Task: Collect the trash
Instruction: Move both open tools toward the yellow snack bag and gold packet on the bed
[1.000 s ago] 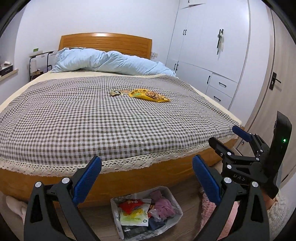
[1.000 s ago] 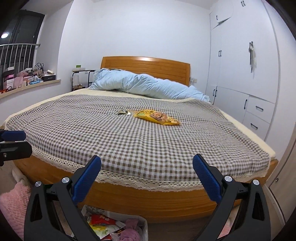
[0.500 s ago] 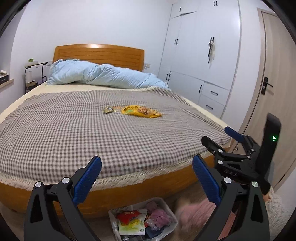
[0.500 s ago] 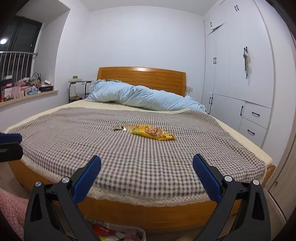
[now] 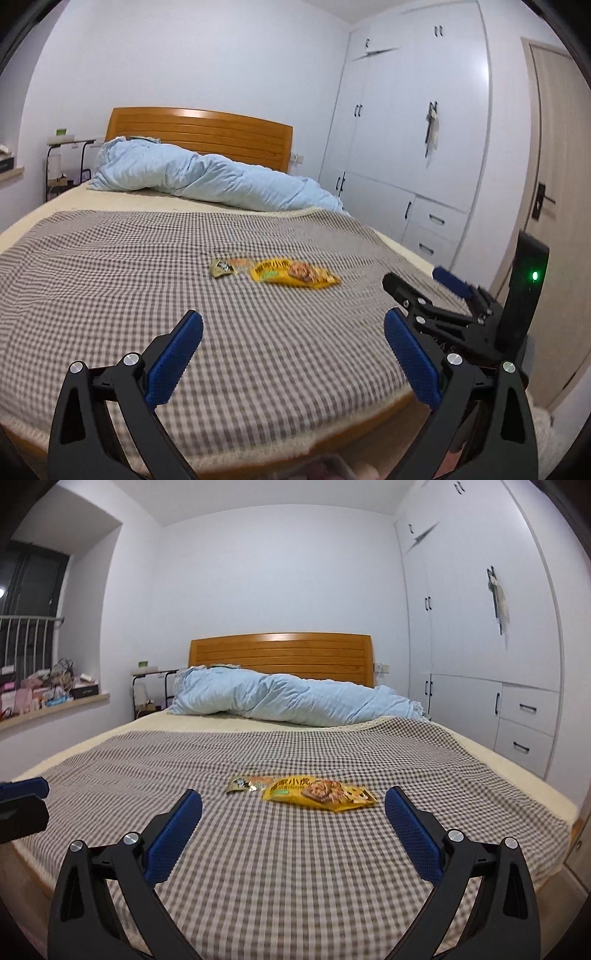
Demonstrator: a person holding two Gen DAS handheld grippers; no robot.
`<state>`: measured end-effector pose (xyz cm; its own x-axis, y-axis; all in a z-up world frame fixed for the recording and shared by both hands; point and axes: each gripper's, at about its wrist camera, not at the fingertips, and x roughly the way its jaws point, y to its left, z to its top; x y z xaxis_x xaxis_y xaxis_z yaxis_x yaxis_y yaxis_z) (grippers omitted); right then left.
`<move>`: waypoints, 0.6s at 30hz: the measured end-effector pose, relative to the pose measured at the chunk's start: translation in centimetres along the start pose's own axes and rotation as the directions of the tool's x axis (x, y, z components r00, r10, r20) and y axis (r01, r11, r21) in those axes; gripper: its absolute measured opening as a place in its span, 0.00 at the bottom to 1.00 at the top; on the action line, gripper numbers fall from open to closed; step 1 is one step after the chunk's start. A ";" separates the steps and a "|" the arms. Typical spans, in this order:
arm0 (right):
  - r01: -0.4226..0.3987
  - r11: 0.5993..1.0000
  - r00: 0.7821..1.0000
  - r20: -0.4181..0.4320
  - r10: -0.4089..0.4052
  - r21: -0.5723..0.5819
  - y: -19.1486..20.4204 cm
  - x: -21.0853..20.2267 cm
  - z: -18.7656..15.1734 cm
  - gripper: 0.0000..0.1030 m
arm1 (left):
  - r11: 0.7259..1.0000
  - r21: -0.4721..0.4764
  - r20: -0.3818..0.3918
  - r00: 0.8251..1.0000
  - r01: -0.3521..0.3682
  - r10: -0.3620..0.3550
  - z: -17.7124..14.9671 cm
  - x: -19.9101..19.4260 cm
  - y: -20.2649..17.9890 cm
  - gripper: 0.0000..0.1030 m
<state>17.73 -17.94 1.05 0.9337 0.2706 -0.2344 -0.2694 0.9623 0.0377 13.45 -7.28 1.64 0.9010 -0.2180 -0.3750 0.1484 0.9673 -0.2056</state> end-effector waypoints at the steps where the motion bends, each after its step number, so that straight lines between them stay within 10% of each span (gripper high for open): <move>1: 0.013 1.000 1.000 0.003 -0.013 0.007 -0.3 1.0 -0.1 0.92 | 1.000 -0.011 0.000 1.000 0.004 -0.004 0.2 0.7 0.5 0.92; 18: 0.161 0.981 0.981 0.092 -0.172 0.112 -2.7 11.2 0.6 0.92 | 0.995 -0.097 -0.015 0.999 0.031 -0.033 3.4 12.9 6.8 0.92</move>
<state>29.01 -17.48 -1.13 0.9838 0.1027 -0.1470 -0.0873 0.9904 0.1075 27.48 -3.11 -1.53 0.8895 -0.2517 -0.3814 0.1363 0.9428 -0.3044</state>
